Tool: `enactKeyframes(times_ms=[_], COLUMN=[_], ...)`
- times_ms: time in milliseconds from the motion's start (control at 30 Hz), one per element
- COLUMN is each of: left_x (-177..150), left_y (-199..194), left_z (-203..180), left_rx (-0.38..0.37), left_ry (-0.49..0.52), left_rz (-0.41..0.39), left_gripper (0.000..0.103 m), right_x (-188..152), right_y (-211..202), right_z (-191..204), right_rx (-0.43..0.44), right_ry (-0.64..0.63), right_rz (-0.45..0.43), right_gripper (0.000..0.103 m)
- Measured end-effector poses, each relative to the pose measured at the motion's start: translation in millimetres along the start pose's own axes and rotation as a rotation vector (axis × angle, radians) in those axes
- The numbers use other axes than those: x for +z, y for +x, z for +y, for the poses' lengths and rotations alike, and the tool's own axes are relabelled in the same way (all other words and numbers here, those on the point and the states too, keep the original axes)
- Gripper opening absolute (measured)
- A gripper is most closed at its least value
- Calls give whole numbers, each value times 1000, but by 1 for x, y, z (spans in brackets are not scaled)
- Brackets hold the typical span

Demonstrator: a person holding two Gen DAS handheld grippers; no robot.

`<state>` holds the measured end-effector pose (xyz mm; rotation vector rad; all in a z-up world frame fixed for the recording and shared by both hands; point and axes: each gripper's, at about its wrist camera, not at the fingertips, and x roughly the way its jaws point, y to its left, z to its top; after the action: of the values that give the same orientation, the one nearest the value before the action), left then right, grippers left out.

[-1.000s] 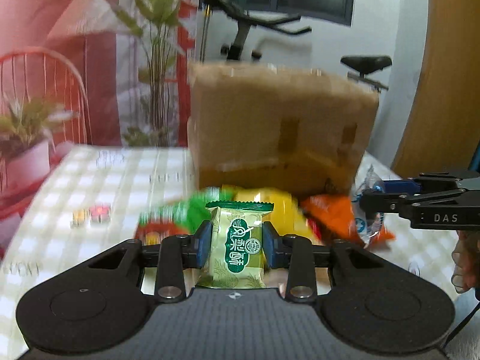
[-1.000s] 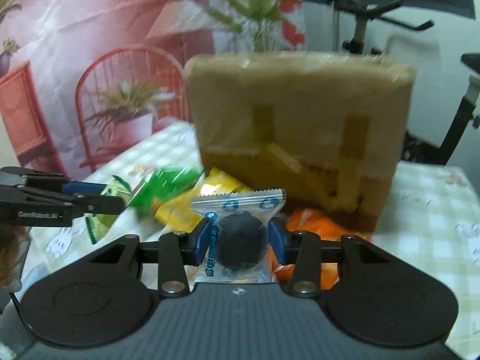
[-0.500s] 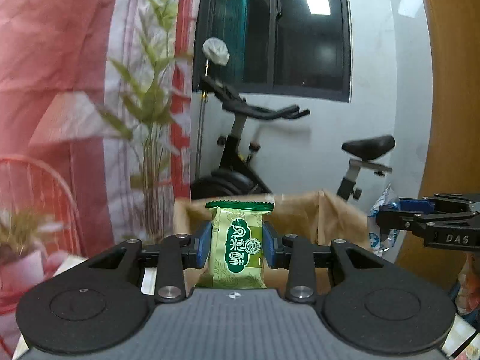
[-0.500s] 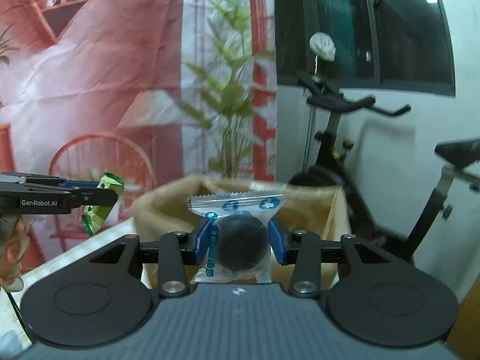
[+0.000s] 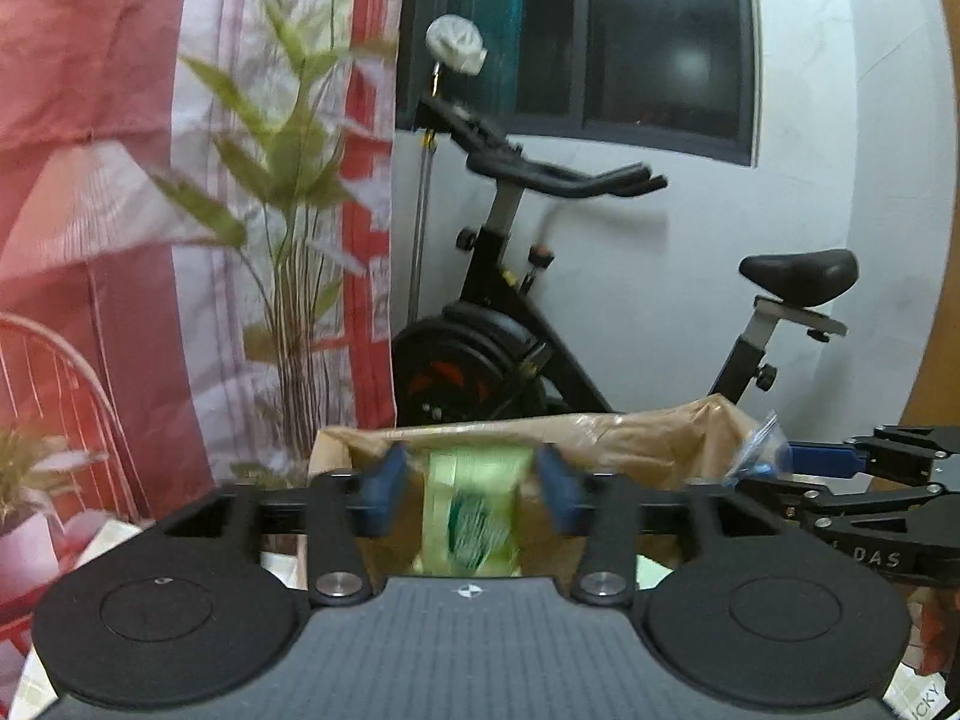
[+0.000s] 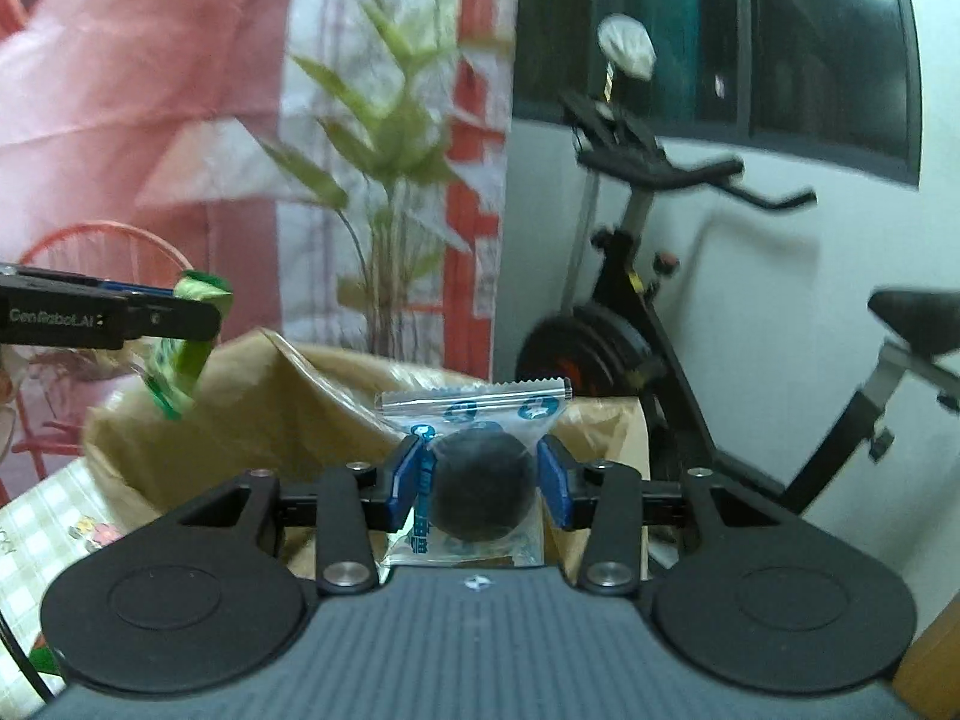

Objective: Organize snacks
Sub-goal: 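Carry both cakes over the box and open both tools to drop them, then grasp the jerky stick with the left tool while the right tool grasps the wafer bar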

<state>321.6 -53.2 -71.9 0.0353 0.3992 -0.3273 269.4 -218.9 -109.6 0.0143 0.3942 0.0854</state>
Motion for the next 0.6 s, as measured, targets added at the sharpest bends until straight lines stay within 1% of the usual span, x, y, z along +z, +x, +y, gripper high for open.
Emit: enactKeyframes(times_ms=[33,67,133,200,333,467,533,600], left_x=[-2,-3,-8,-10,-20,-38,-52,-69], left_y=[1,0,-5,-14,-47,-84,-101,-115], left_z=[2,5,7,10,24,45,53,61], left_rx=[-2,-9,-29,-37,-53,-32,-1,8], left_ry=[-9,-12,-1,8,-1,-30,-41,-55], left_rz=[6,10,23,27,23,26,32,44], left_gripper=[72,75,75,75,76,76,76,75], right_x=[-1,-2,-3,-6,-14,-29,-41,-57], right_y=[0,-1,-9,-21,-54,-85,-98,-108], right_z=[-3,-5,-7,-7,0,12,19,27], right_rx=[3,9,21,42,103,145,147,156], right_ry=[22,41,59,68,72,87,126,167], right_rz=[-3,-14,-34,-49,-76,-85,-84,-69], right_gripper=[49,57,69,69,69,69,69,69])
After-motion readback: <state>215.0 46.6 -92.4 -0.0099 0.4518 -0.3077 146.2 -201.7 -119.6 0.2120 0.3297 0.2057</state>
